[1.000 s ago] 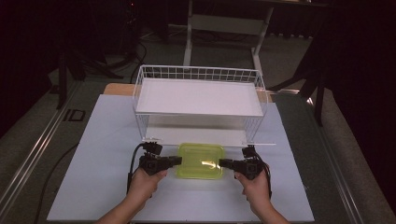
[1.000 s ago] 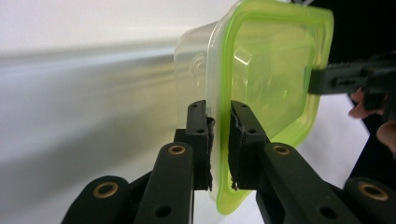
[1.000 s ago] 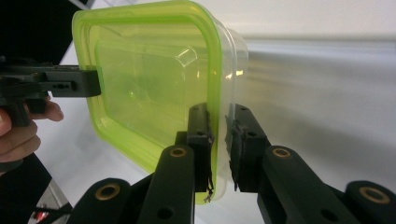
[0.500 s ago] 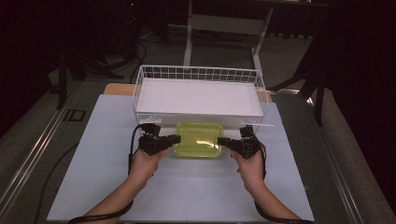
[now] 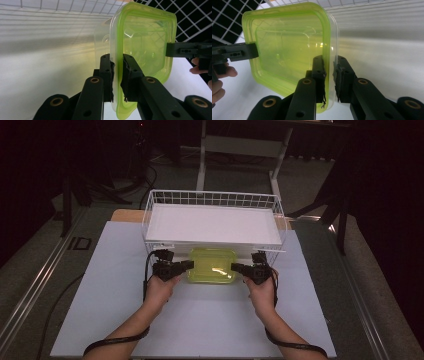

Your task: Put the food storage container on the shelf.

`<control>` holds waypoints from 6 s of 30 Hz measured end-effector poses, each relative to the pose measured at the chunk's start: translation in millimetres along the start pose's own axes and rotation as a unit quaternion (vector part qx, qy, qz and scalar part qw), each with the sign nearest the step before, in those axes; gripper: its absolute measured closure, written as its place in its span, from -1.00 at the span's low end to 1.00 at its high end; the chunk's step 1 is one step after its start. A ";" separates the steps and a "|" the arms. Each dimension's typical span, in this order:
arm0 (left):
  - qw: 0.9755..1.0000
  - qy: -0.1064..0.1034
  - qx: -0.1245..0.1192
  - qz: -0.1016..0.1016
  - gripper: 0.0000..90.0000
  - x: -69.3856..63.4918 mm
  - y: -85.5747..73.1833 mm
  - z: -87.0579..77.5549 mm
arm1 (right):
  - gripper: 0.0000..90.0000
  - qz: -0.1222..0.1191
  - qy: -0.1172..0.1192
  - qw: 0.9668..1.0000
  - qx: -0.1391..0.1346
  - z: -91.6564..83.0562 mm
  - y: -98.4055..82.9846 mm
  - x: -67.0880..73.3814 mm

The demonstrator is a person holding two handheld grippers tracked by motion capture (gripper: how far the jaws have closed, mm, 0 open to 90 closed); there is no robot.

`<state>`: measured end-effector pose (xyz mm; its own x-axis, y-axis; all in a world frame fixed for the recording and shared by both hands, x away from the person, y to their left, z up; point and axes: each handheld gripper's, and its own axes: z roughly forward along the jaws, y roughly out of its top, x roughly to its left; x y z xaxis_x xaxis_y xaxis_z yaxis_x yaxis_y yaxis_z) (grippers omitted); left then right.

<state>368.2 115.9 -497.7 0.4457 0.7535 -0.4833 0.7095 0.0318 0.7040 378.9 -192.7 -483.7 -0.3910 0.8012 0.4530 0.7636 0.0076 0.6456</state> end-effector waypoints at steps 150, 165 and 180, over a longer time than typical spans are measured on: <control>0.976 -0.020 -0.079 0.202 -0.96 -23.9 -87.2 -74.1 | -0.03 -0.174 -0.018 0.981 -0.081 -1.1 -46.9 54.3; 0.969 -0.052 -0.081 0.228 -0.96 -32.5 -77.3 -88.3 | -0.59 -0.192 0.029 0.977 -0.085 -40.2 -61.6 42.1; 0.969 -0.045 -0.074 0.232 -0.96 -26.8 -80.4 -107.8 | -0.68 -0.203 0.027 0.976 -0.072 -62.3 -77.1 32.0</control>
<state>240.4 164.0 -485.3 0.7480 0.6495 -0.1363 0.3390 -0.1975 0.9198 275.5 -204.9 -480.6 -0.6756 0.7171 0.1716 0.4615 0.2298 0.8569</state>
